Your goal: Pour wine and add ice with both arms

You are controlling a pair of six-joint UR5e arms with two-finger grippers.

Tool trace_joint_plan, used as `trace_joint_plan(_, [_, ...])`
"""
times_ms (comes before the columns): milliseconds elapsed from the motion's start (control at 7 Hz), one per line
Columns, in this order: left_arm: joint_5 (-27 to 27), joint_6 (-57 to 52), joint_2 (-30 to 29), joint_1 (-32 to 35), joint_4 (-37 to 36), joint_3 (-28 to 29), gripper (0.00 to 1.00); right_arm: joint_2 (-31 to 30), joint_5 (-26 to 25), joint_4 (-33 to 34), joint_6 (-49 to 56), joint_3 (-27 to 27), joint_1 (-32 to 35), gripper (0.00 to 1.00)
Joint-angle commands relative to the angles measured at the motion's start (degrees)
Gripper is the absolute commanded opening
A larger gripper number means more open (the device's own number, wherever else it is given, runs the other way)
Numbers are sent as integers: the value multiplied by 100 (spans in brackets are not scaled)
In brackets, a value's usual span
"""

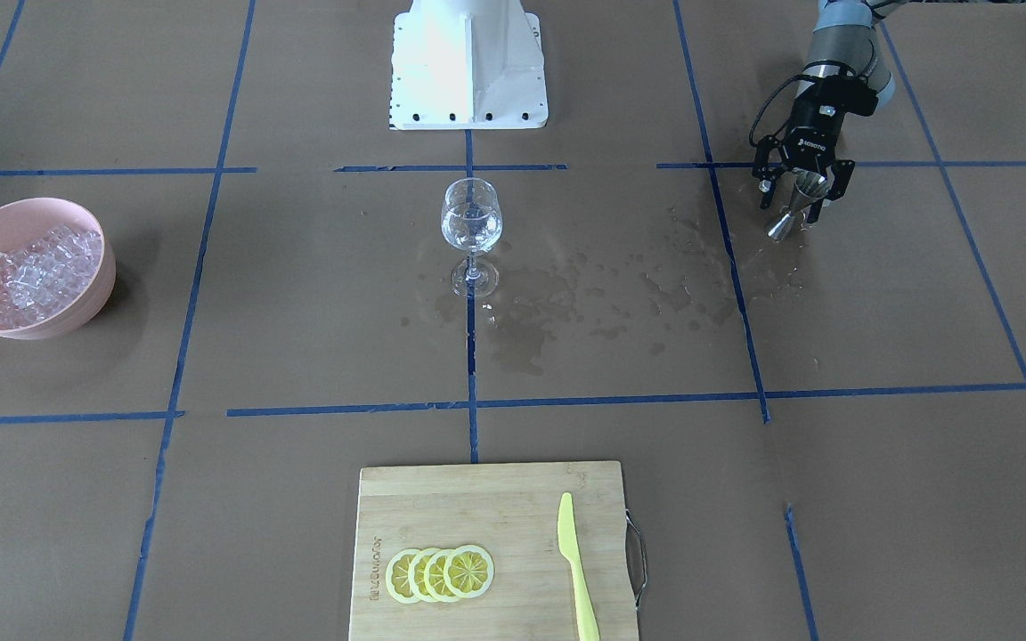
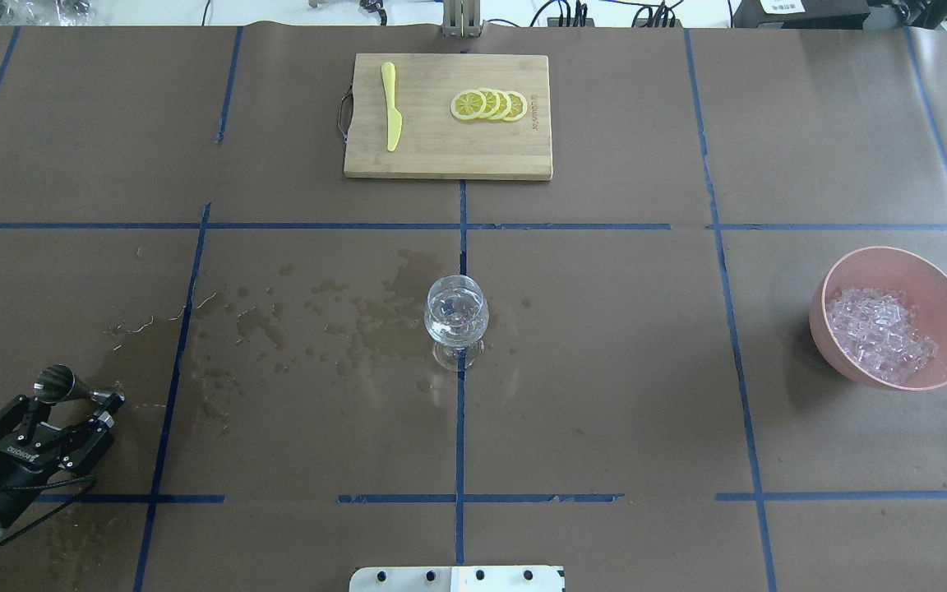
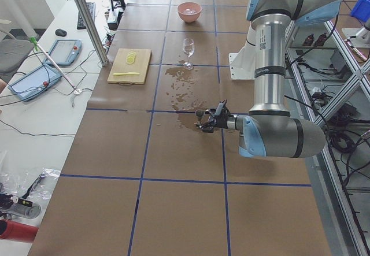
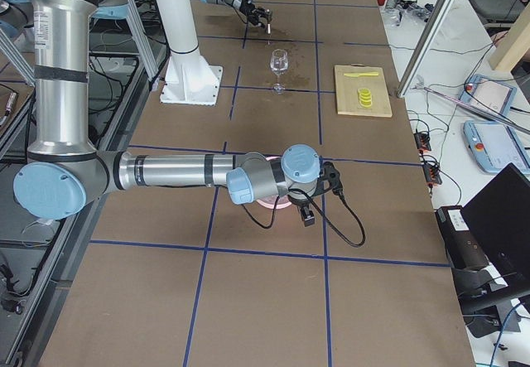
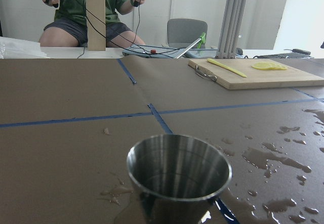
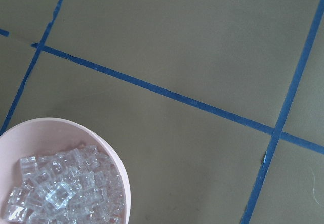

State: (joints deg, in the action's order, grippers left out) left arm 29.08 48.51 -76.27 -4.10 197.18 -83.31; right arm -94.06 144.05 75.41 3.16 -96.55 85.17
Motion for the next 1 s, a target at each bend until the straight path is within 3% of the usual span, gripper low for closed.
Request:
trace_joint_plan(0, [962, -35, 880, 14, 23, -288, 99, -25, 0, 0, -44, -13, 0, 100])
trace_joint_plan(143, [1603, -61, 1451, 40, 23, -578, 99, -25, 0, 0, -44, -13, 0, 100])
trace_joint_plan(429, [2650, -271, 2253, 119, 119, -634, 99, -25, 0, 0, -44, -21, 0, 100])
trace_joint_plan(571, [3134, -333, 2518, 468, 502, -608, 99, 36, -26, -9, -113, -30, -9, 100])
trace_joint_plan(714, [4096, -412, 2573, 1167, 828, -520, 99, 45, -44, -26, -497, -82, -9, 100])
trace_joint_plan(857, [5358, -413, 2347, 2271, 753, -302, 99, 54, -61, -26, -535, -100, -9, 100])
